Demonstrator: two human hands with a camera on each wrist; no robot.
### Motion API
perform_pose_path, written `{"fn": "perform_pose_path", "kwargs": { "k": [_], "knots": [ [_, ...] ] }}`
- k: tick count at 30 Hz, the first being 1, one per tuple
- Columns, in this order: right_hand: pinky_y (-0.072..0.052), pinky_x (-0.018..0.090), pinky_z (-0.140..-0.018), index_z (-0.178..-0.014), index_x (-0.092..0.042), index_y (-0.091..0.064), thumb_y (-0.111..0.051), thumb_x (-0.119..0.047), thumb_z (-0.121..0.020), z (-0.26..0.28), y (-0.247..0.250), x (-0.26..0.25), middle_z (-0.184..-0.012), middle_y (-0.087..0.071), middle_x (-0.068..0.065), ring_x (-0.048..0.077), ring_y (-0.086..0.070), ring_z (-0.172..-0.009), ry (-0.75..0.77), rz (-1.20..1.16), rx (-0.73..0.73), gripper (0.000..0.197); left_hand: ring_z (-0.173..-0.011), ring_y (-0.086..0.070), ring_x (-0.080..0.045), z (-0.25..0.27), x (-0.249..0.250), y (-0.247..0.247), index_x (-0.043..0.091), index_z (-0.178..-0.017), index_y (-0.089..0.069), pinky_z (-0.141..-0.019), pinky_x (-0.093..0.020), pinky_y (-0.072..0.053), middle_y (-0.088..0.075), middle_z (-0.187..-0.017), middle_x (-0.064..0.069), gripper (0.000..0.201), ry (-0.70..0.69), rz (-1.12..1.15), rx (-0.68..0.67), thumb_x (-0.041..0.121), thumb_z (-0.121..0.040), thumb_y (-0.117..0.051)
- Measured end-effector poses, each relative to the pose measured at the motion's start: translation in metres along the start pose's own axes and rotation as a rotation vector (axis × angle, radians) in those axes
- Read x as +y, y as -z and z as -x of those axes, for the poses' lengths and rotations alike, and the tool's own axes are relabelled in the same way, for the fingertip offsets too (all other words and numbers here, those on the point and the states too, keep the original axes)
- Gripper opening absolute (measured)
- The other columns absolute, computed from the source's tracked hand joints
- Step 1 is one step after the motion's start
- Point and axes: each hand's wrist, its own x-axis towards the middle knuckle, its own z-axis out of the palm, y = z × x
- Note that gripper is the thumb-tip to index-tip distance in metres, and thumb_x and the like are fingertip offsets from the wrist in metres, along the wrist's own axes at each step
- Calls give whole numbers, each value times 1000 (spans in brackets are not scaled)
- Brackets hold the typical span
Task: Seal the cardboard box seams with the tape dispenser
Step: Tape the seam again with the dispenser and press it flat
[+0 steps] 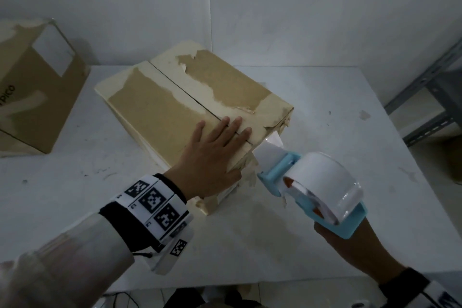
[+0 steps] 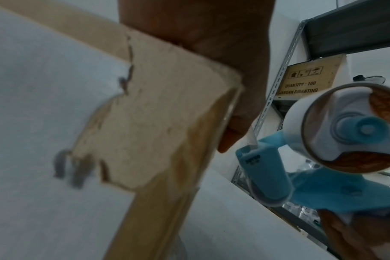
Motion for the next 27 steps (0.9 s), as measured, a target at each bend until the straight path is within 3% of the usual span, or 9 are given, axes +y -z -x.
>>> {"fn": "perform_pose_path", "kwargs": {
  "k": [2, 5, 8, 11, 15, 19, 22, 24, 27],
  "knots": [
    [-36, 3, -41, -63, -32, -55, -73, -24, -55, -6, 1, -3, -55, -61, -25, -8, -55, -49, -11, 14, -11, 21, -145, 8, -21, 1, 1, 2, 28, -146, 9, -114, -50, 1, 12, -157, 0, 89, -3, -13, -25, 61, -65, 0],
    [-37, 0, -42, -61, -27, -44, -74, 13, -61, -17, -2, -4, -40, -55, -9, -17, -53, -47, -6, 69, 18, 50, -145, 4, -23, 2, 2, 4, 27, -147, 5, -114, -51, -1, 7, -157, -1, 87, -6, 9, 5, 60, -66, -3],
    [-39, 0, -46, -60, -27, -47, -79, 3, -59, -20, -9, 0, -43, -55, -10, -16, -54, -49, -33, 44, 8, 44, -145, 3, -23, 3, 3, 6, 28, -146, 5, -114, -50, -1, 9, -156, 2, 87, -7, 34, -2, 59, -65, -6],
    [-44, 13, -48, -54, -26, -53, -85, -23, -53, -16, -13, 6, -54, -65, -19, -6, -56, -47, -90, -10, 0, 32, -145, 7, -20, 3, 2, 5, 29, -146, 8, -114, -48, 1, 19, -151, 7, 89, -2, 33, -15, 60, -63, -4],
    [-38, 6, -41, -50, -26, -49, -73, 6, -67, -17, -10, 5, -46, -61, -24, -7, -56, -45, -101, 21, 0, 44, -144, 12, -18, 2, 2, 5, 30, -145, 14, -114, -47, 4, 28, -144, 9, 89, 10, 13, -31, 61, -62, -1],
    [-40, 6, -41, -55, -29, -47, -74, -2, -67, -17, -9, 4, -47, -59, -30, -9, -58, -49, -56, 137, -20, 40, -144, 13, -18, 1, 4, 6, 30, -144, 16, -114, -47, 5, 30, -143, 8, 89, 5, -2, -31, 61, -62, 1],
    [-47, 18, -45, -60, -22, -52, -74, -7, -67, -20, -8, 8, -43, -57, -10, 10, -60, -49, -82, 287, -44, 27, -145, 10, -19, 2, 1, 5, 30, -145, 12, -114, -47, 3, 19, -154, 4, 89, 8, -3, -34, 62, -64, -1],
    [-44, 19, -43, -65, -17, -57, -77, -6, -63, -14, -1, 23, -43, -51, -7, 15, -56, -45, -173, 431, -85, 23, -145, 1, -22, 1, 1, 7, 28, -147, 2, -114, -50, -4, 6, -157, 0, 88, 0, -11, -27, 63, -67, -7],
    [-49, 20, -53, -60, -33, -59, -74, -13, -69, 2, 17, 45, -54, -62, -11, 7, -61, -55, -317, 464, -1, 27, -137, -32, -32, 1, 3, 8, 19, -144, -29, -104, -59, -27, -29, -152, -9, 80, -4, -28, 20, 55, -72, -28]
  ]
}}
